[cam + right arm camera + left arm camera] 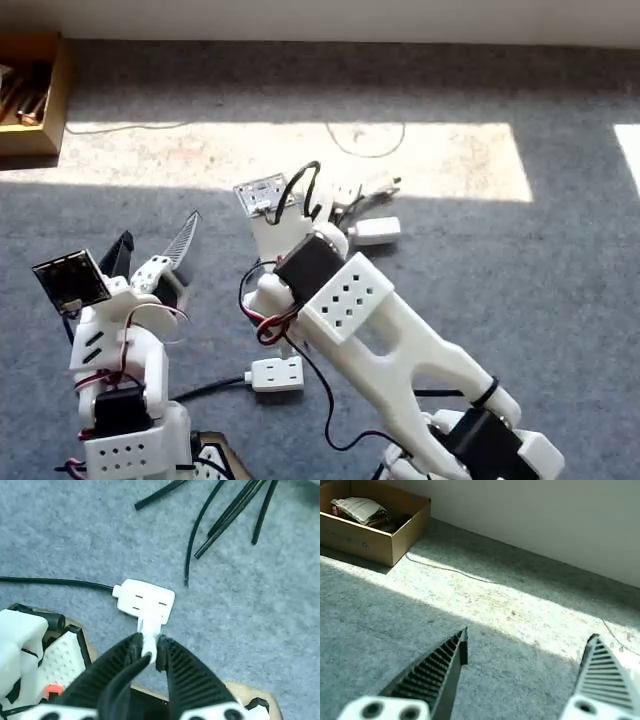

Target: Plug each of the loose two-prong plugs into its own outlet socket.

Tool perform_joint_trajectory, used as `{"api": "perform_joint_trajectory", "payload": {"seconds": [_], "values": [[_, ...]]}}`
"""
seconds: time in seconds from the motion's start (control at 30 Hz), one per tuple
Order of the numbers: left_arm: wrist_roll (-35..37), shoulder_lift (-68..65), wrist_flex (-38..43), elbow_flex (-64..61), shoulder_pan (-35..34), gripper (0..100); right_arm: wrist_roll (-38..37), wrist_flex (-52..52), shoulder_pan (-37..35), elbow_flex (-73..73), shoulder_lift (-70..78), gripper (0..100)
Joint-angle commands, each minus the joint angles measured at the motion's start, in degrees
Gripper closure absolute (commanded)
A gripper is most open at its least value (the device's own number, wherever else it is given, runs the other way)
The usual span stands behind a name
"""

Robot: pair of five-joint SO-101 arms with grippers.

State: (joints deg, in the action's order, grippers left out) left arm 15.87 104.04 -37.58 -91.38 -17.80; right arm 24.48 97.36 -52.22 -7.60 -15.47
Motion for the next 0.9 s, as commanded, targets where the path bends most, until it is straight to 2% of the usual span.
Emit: {"api": "perform_joint_trajectory", "payload": {"seconds": [0.0, 0.37, 0.63, 0.87], "values": [[0.4, 0.0, 1.1, 1.0, -0.6, 64, 1.1, 1.0, -0.7, 1.4, -0.2, 99.2], [0.3, 0.0, 1.1, 1.0, -0.7, 64, 4.0, -16.0, -0.7, -17.3, -0.6, 99.3], [0.2, 0.0, 1.1, 1.0, -0.7, 65, 4.1, -17.4, -0.7, -20.4, -1.4, 99.3], [0.3, 0.0, 1.1, 1.0, -0.7, 65, 4.0, -17.4, -0.8, -24.9, -12.4, 99.3]]}}
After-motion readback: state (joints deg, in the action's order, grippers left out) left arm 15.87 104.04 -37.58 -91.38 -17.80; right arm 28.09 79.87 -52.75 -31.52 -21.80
